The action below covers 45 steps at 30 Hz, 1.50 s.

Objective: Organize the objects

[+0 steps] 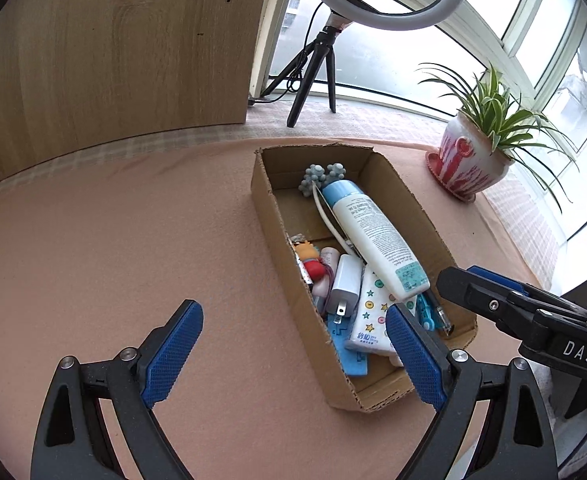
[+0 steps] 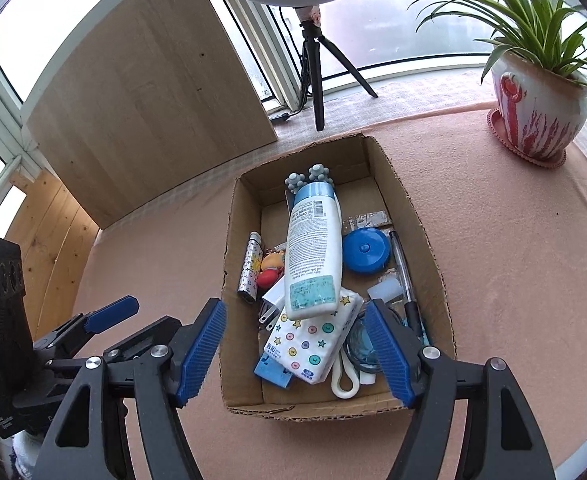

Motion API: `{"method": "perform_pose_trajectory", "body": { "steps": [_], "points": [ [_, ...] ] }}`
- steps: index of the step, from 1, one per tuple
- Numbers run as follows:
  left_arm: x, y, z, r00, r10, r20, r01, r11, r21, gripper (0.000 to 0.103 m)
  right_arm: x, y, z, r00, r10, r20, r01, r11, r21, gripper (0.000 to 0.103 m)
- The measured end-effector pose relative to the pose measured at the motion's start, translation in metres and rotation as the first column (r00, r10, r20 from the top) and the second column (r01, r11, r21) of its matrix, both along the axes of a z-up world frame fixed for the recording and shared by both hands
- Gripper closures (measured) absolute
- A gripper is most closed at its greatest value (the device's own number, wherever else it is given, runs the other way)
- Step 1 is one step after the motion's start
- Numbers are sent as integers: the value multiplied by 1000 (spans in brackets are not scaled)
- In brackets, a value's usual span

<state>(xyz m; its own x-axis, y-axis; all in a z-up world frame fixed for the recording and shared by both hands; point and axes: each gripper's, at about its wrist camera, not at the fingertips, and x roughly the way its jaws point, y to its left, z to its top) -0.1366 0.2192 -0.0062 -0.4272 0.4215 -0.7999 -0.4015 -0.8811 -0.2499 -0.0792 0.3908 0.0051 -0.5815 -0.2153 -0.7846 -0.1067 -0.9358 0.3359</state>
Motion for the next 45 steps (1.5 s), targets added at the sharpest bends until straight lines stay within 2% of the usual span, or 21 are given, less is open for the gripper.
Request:
{"method": "perform_pose_trajectory", "body": {
  "steps": [7,10,19,22,31,45],
  "points": [
    [34,-74,5,996,89,-8,-89,996,-18,8,28,-56,8,998,48,-37,-46,997,66,35],
    [53,-102,5,992,121,-25,-122,991,-48,8,38,-79,10,996,69,-52,-65,995,82,35],
    [98,-169,10,973,225,-57,-228,971,-69,8,67,-145,-3,986,159,-44,-150,973,174,35],
    [111,-186,9,967,248,-54,-252,965,-72,8,75,-158,-6,984,173,-45,-163,972,170,34],
    [133,-213,-4,953,299,-40,-302,948,-104,8,87,-178,-9,984,168,-59,-157,975,159,34],
    [128,-216,-14,955,293,-49,-297,939,-174,8,91,-183,-10,987,146,-60,-133,975,179,34]
  ]
}}
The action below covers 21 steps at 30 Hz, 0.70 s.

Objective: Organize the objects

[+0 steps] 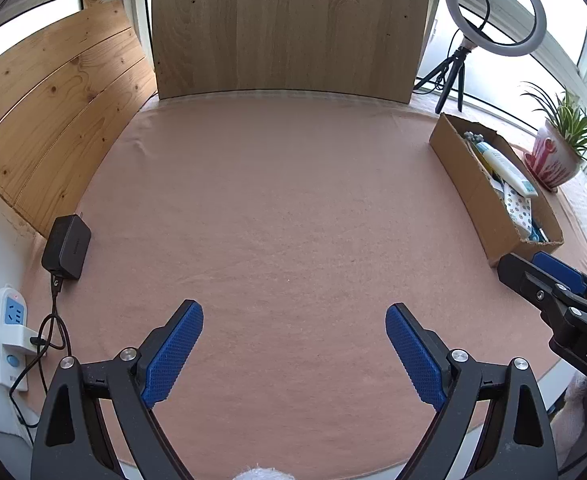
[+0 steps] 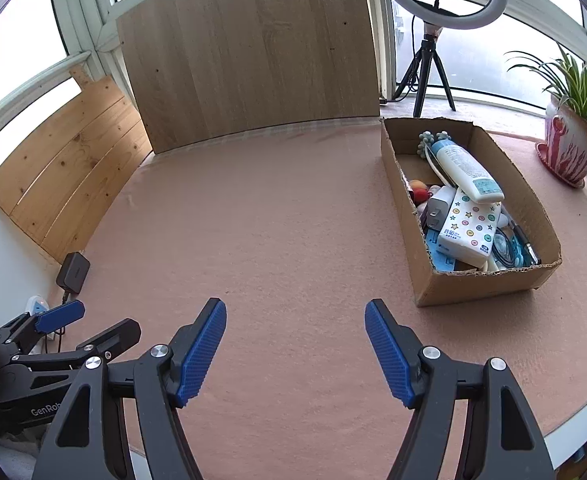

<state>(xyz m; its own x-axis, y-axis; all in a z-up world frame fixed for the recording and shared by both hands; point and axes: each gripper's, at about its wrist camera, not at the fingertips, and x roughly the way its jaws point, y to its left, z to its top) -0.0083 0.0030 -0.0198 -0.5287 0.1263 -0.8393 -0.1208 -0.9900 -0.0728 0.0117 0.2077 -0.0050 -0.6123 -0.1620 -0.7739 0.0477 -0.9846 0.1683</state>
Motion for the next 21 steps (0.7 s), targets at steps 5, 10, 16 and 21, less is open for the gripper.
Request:
{"method": "perform_pose_trajectory", "body": {
  "steps": [5,10,16,21],
  "points": [
    [-3,0,1,1000,2,-3,-2,1000,-2,8,1,-2,-1,1000,-1,-2,1,1000,17,34],
    [-7,-1,3,1000,6,-9,-7,1000,-2,8,0,-4,-4,1000,9,8,-9,1000,23,34],
    [-10,1,4,1000,8,-11,-8,1000,-6,8,-2,-1,-3,1000,5,4,-5,1000,20,35],
    [-13,1,4,1000,11,-12,-11,1000,-7,8,-4,0,-3,1000,5,5,-5,1000,18,34]
  ]
}}
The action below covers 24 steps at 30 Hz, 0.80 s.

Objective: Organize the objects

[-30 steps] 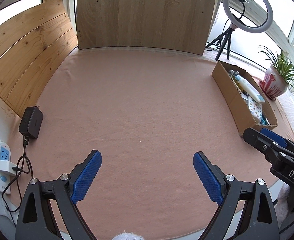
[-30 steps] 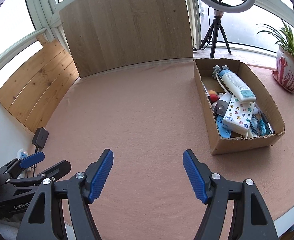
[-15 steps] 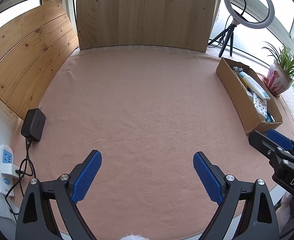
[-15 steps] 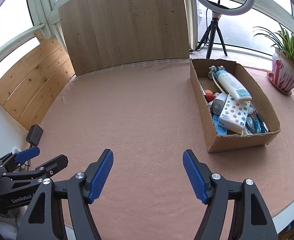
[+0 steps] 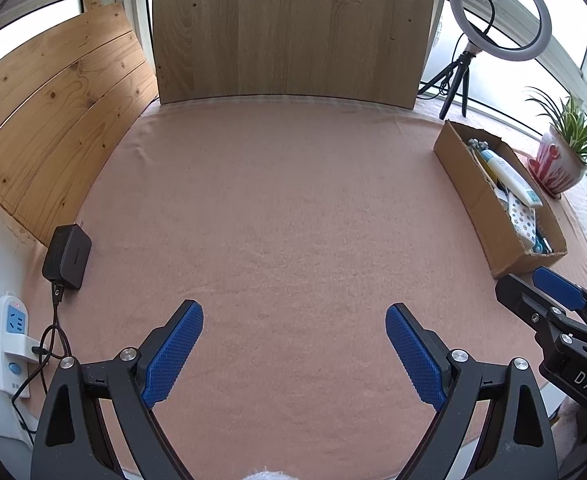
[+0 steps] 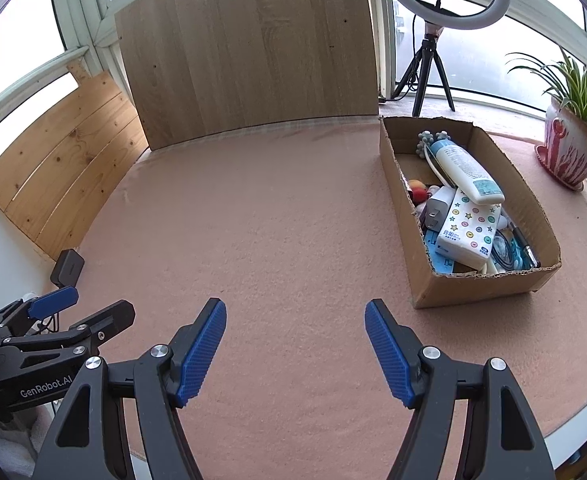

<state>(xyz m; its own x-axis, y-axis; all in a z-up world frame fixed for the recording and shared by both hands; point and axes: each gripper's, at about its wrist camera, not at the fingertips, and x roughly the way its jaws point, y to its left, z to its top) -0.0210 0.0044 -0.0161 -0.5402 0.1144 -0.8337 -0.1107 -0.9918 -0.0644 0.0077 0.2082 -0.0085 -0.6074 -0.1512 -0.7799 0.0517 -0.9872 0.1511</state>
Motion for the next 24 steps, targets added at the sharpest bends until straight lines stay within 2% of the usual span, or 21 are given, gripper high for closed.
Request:
{"method": "perform_pose_trajectory", "body": {
  "steps": [24],
  "points": [
    [-11,-5,-6,1000,12,13,-12,1000,-6,8,-8,-2,-6,1000,3,18,-3,1000,2,34]
  ]
}}
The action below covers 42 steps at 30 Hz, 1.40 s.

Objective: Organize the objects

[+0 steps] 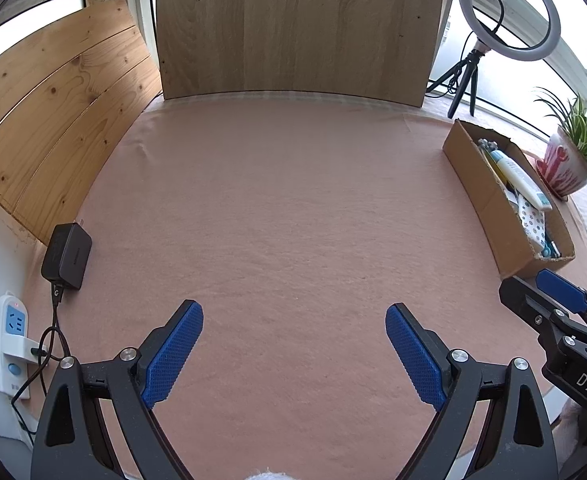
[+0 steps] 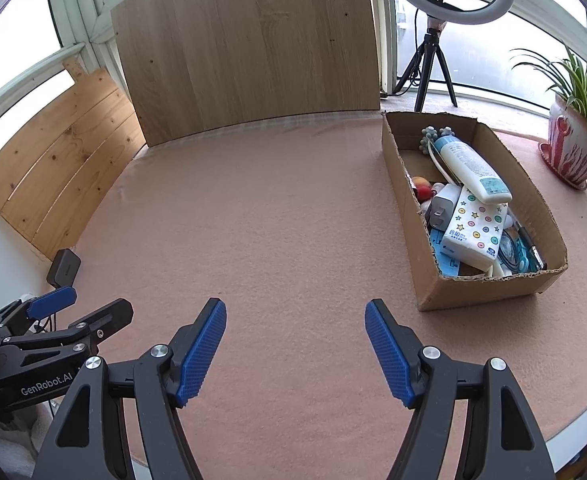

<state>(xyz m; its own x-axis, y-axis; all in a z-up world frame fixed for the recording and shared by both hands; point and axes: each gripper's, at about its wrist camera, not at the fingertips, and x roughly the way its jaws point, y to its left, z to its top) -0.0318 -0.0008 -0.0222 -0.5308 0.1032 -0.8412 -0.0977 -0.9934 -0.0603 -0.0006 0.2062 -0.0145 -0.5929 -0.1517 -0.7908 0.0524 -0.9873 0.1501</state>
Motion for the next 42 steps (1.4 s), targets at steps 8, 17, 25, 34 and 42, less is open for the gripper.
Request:
{"method": "perform_pose_trajectory", "body": {
  "steps": [8,17,25,34,42],
  "points": [
    [-2,-2,-2,1000,-1,2,1,1000,-2,8,-1,0,-1,1000,0,5,0,1000,-2,34],
    [-3,-4,-4,1000,0,3,0,1000,-6,8,-3,0,-4,1000,1,11,-1,1000,-2,34],
    [-3,-5,-4,1000,0,3,0,1000,-6,8,-3,0,-5,1000,1,15,-1,1000,-2,34],
    [-5,-7,-6,1000,-4,6,4,1000,-5,8,-4,0,-9,1000,3,23,-3,1000,-2,34],
    [-7,-8,-10,1000,-5,11,5,1000,-6,8,-7,1,-10,1000,2,30,-2,1000,0,34]
  ]
}}
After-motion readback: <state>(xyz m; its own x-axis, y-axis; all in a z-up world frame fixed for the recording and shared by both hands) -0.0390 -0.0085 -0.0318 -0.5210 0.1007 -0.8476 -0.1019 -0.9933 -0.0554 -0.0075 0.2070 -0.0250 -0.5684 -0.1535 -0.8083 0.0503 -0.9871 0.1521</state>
